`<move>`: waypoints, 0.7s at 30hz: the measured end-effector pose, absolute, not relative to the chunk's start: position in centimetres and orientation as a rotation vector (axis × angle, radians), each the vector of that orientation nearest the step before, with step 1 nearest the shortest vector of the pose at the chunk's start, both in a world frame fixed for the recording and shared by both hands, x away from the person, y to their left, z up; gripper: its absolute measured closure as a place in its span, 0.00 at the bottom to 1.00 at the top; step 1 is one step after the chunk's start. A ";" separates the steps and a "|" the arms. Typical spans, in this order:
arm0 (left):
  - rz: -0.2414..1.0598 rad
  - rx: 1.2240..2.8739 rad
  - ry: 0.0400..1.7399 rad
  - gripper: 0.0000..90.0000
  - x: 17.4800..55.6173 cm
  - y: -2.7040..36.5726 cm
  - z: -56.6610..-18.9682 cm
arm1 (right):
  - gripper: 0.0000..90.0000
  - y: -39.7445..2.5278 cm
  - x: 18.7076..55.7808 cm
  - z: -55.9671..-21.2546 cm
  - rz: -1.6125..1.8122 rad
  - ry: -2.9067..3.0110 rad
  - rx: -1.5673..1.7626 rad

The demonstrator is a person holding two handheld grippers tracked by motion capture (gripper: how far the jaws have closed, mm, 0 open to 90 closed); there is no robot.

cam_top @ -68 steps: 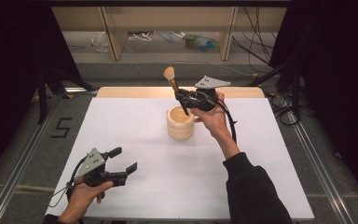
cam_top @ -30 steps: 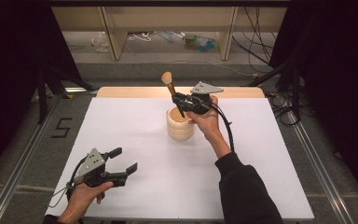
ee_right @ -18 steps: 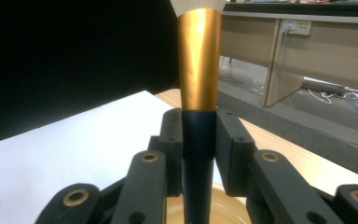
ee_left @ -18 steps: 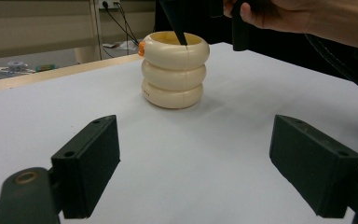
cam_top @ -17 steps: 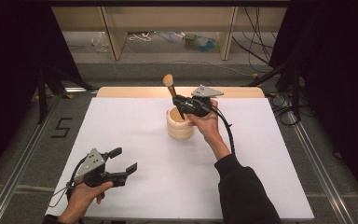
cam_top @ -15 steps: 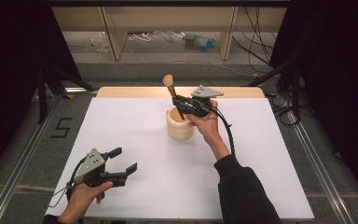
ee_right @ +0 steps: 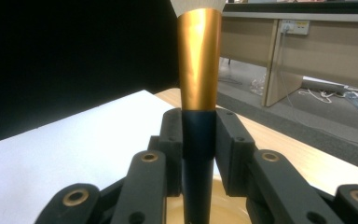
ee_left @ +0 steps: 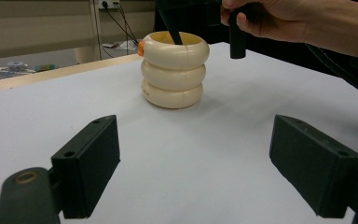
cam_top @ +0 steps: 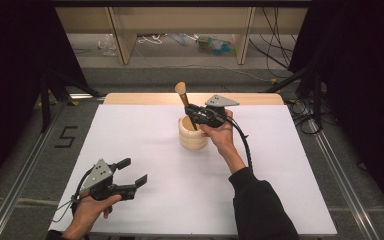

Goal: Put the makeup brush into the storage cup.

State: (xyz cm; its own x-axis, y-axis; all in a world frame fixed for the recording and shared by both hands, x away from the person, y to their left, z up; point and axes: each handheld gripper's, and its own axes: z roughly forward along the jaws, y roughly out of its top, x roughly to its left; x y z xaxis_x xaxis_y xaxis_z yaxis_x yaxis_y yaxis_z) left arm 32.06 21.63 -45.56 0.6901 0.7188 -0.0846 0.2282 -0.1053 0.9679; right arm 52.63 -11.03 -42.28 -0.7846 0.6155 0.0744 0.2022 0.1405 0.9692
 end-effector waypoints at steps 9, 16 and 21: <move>0.498 1.670 0.771 0.18 32.1 21.6 -45.6 | 0.82 -11.2 52.5 -42.9 1.665 2.100 0.795; 0.500 1.676 0.777 0.18 32.1 21.7 -45.6 | 0.70 -11.5 52.0 -41.8 1.665 2.095 0.829; 0.500 1.674 0.771 0.18 32.1 21.6 -45.6 | 0.59 -12.0 51.5 -40.8 1.655 2.084 0.849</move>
State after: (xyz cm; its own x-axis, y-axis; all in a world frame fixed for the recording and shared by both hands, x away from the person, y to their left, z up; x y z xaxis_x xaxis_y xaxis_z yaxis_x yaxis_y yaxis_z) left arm 32.11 21.65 -45.60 0.6911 0.7189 -0.0750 0.2246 -0.1149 0.9676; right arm 51.48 -12.00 -40.76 -0.7610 0.6419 0.0948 0.2377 0.1398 0.9612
